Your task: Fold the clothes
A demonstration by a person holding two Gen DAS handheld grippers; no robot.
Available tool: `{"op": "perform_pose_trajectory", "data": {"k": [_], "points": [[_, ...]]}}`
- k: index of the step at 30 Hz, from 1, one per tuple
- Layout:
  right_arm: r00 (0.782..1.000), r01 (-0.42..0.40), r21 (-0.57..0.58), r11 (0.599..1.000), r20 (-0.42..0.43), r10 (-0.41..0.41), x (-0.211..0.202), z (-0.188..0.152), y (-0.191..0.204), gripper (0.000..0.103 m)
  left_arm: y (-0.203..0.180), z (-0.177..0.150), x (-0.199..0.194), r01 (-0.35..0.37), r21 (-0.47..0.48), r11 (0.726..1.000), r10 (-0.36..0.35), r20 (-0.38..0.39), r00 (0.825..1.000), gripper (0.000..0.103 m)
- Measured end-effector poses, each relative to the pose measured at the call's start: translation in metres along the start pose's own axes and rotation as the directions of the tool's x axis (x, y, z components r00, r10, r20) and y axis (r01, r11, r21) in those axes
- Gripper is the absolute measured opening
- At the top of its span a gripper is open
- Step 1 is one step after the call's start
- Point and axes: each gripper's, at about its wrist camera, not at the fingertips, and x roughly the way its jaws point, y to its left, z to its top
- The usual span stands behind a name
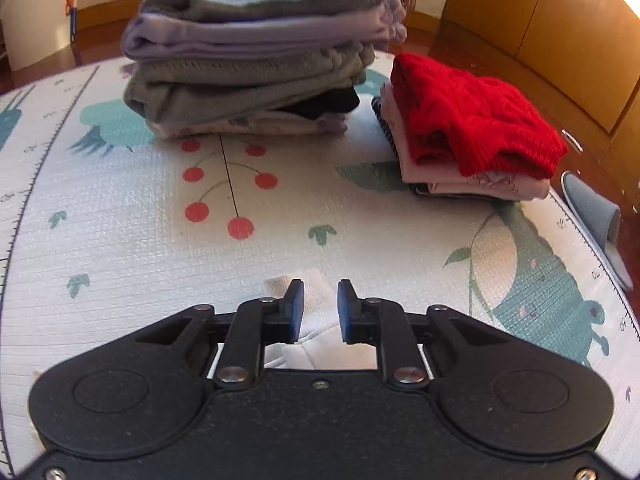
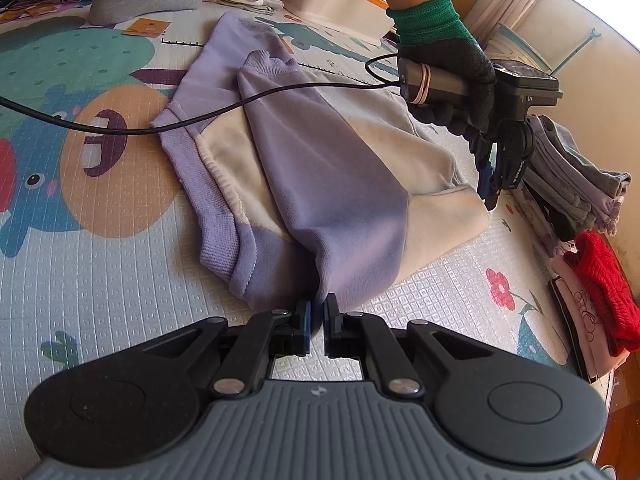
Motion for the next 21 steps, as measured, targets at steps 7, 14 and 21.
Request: {"op": "perform_pose_trajectory", "data": {"k": [7,14,21], "points": [[1.000,0.009,0.000,1.000,0.009,-0.009,-0.009,-0.005,0.003,0.008,0.036,-0.099,-0.132,-0.204,-0.257,0.945,0.208,-0.014,0.978,0.038],[0.999,-0.013,-0.025,1.000,0.030,0.013,-0.021,-0.009,0.003,0.010,0.083,-0.186,-0.196,-0.276,-0.594,0.756,0.262,-0.112,0.959,0.043],[0.999,0.017,0.009,1.000,0.035,-0.017,-0.019,0.000,-0.003,0.015,0.106,-0.221,-0.192,-0.206,-0.774,0.599,0.188,-0.114,0.976,0.043]]}}
